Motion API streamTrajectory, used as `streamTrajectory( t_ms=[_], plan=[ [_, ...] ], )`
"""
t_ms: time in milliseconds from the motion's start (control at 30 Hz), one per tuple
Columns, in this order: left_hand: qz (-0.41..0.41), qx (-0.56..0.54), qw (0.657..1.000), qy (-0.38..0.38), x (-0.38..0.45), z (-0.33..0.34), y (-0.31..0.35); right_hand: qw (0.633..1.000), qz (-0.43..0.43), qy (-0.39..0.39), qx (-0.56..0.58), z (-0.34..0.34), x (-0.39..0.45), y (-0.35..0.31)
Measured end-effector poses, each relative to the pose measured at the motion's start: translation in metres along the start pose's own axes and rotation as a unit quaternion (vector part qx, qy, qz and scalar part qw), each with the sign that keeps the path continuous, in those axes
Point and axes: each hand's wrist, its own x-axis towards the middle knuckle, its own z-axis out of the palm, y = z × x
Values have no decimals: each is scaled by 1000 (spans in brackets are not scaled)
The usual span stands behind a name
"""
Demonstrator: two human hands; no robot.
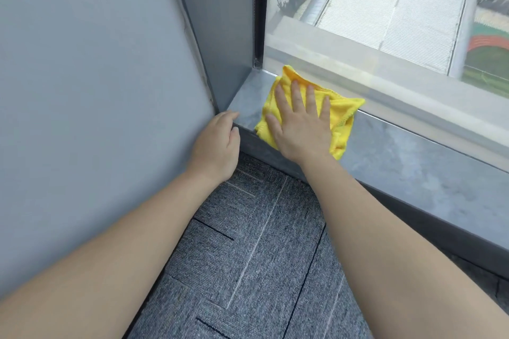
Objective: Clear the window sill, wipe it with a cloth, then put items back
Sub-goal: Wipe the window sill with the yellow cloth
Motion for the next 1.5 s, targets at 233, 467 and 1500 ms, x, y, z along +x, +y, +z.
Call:
streamTrajectory(
  t_ms=[233,467,1500],
  plan=[
    [-12,9,1000,-15,-1,-2,9,997,-70,-20,-23,-4,-24,21],
    [-3,41,999,-19,-9,5,13,994,107,-34,1,-2,-61,45],
    [-29,-56,998,22,-12,-10,0,1000,12,-8,9,1,10,-13]
  ],
)
